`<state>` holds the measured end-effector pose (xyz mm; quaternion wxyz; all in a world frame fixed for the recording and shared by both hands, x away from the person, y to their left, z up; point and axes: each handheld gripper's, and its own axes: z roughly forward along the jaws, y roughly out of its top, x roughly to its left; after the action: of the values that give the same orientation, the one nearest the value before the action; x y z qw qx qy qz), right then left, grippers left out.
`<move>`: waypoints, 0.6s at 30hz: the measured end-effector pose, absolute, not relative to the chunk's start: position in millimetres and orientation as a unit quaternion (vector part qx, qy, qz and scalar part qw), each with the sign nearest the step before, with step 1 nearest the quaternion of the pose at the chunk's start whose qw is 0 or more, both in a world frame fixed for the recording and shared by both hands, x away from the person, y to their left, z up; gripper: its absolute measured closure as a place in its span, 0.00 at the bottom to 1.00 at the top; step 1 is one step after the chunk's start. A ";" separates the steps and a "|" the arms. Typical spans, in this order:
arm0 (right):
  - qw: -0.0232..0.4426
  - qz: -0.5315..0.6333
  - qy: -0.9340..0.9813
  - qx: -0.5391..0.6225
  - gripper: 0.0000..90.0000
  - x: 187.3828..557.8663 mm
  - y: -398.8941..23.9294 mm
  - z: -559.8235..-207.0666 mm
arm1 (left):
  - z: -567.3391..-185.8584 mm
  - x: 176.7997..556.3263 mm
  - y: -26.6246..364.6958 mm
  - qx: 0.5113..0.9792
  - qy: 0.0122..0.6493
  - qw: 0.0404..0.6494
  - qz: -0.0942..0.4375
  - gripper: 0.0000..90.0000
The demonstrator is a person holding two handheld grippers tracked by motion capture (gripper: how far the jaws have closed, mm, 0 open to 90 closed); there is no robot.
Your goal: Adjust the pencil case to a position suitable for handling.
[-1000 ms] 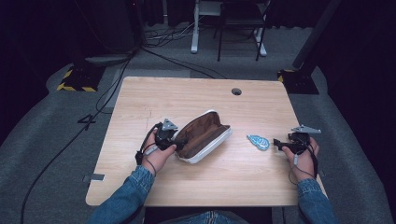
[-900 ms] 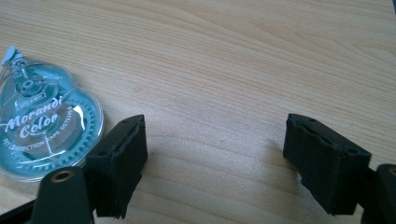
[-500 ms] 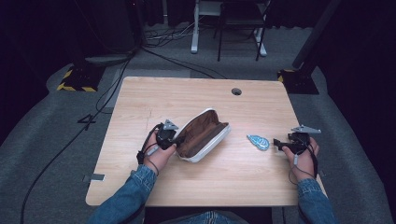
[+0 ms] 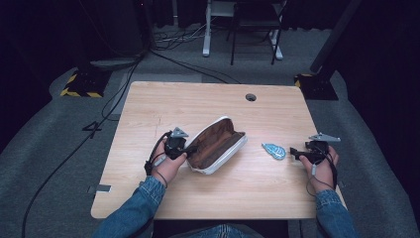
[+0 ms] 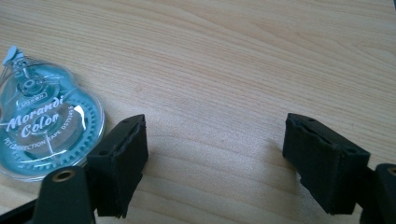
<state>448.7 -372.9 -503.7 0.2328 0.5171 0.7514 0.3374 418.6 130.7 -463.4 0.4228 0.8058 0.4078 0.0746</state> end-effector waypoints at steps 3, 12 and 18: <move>0.232 0.338 0.752 0.516 0.25 448.6 -372.9 -503.7 | -458.3 413.4 132.1 0.807 0.402 0.425 0.075 0.95; 0.231 0.340 0.755 0.511 0.26 448.3 -372.5 -503.7 | -448.5 399.3 138.8 0.808 0.398 0.429 0.068 0.95; 0.230 0.340 0.756 0.510 0.26 448.2 -372.3 -503.7 | -439.1 386.7 137.4 0.814 0.380 0.434 0.069 0.95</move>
<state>448.2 -372.3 -503.7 0.2301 0.5097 0.7561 0.3400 386.7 137.4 -439.1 0.4340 0.8137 0.3805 0.0694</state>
